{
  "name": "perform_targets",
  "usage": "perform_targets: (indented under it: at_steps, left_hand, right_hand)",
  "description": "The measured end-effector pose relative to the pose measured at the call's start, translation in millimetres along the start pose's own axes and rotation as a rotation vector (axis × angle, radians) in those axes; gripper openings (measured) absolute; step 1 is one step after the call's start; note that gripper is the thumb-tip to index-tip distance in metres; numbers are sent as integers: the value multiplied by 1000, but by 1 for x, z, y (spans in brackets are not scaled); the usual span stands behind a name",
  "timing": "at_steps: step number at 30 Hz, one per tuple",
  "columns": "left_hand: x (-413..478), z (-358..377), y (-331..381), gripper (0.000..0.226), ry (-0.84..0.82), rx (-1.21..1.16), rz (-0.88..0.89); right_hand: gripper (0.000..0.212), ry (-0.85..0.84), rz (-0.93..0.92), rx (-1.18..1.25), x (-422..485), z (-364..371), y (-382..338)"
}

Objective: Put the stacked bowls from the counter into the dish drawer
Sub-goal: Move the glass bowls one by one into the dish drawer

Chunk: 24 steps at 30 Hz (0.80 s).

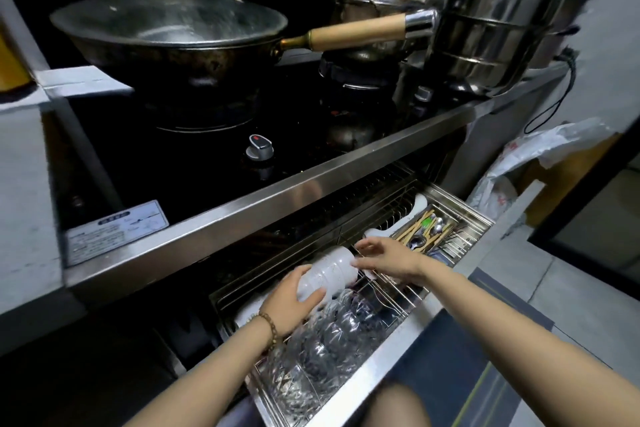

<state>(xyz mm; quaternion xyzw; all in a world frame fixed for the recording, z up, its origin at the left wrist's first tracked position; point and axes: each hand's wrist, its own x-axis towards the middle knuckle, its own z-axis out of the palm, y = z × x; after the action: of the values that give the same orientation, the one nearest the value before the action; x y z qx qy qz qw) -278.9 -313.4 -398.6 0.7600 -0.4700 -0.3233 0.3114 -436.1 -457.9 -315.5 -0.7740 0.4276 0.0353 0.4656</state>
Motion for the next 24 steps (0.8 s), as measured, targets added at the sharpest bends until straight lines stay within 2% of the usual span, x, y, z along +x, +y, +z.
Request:
perform_targets:
  at_steps: [7, 11, 13, 19, 24]
  left_hand:
    - [-31, -72, 65, 52, 154, -91, 238]
    - [-57, -122, 94, 36, 204, -154, 364]
    - [-72, -146, 104, 36, 242, -143, 410]
    - [-123, -225, 106, 41, 363, -25, 488]
    - [-162, -290, 68, 47, 504, 64, 387]
  right_hand:
    - [57, 196, -260, 123, -60, -27, -60]
    - [54, 293, -416, 102, -85, -32, -106]
    - [56, 310, -479, 57, -94, -30, -130]
    - [55, 249, -628, 73, -106, -6, -197]
    - [60, 140, -706, -8, -100, 34, -248]
